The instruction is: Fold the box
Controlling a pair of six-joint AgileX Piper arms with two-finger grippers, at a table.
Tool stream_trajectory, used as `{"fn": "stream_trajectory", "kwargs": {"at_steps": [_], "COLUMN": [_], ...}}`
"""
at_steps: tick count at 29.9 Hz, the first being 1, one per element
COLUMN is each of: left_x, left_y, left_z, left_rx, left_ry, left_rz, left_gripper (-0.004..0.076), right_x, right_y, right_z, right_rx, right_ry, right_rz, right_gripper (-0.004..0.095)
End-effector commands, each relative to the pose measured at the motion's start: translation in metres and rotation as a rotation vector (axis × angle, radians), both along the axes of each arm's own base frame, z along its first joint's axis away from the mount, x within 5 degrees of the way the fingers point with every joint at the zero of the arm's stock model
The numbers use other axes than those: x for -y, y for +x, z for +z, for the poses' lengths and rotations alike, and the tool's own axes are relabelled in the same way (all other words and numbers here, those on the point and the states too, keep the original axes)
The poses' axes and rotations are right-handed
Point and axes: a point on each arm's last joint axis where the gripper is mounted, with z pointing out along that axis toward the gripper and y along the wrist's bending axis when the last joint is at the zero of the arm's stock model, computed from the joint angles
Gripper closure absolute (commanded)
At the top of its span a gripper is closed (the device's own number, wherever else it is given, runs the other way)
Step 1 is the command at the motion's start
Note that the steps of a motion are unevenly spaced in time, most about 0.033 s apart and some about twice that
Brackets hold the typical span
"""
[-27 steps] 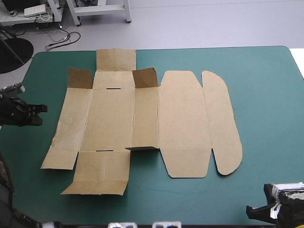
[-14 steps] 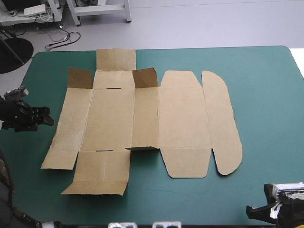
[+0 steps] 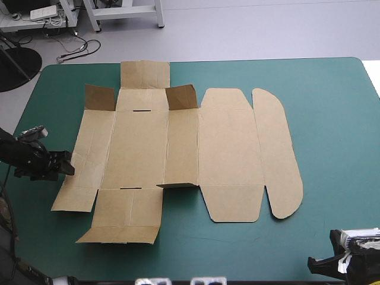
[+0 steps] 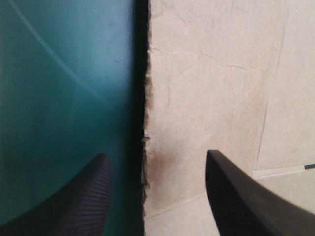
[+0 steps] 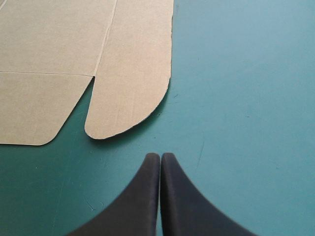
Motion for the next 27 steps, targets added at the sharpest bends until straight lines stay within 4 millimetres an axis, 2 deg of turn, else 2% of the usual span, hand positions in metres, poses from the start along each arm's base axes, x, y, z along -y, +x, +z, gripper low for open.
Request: {"fn": "stream_trajectory", "kwargs": {"at_steps": [1,6,13,19,24,26,27], "left_x": [0.003,0.010,0.014,0.036,0.056,0.057,0.057], "left_y": [0.003,0.010,0.018,0.029,0.035,0.036,0.036], "left_z": [0.006,-0.007,-0.016,-0.029,-0.029,-0.029,-0.029], "left_rx": [0.022,0.011,0.016,-0.031,-0.017,-0.022,-0.026], "left_ry": [-0.060,-0.198,-0.287,-0.329,-0.347,-0.344,-0.341], "left_rz": [0.013,-0.026,-0.007,-0.058,-0.120,-0.115,-0.107], "left_gripper": [0.0336,0.0348,0.0350,0.0350,0.0350,0.0372,0.0409], "right_x": [0.001,0.001,0.001,0.001,0.000,0.000,0.000], "right_y": [0.003,0.003,0.004,0.004,0.004,0.004,0.004], "right_z": [0.011,0.011,0.011,0.011,0.011,0.011,0.011], "right_rx": [0.070,0.070,0.068,0.067,0.066,0.066,0.066], "right_ry": [0.000,0.000,0.000,0.004,0.034,0.035,0.036], "right_rz": [-0.006,-0.006,-0.006,-0.008,-0.023,-0.021,-0.021], "right_gripper": [0.0913,0.0913,0.0913,0.0913,0.0913,0.0913,0.0913]}}
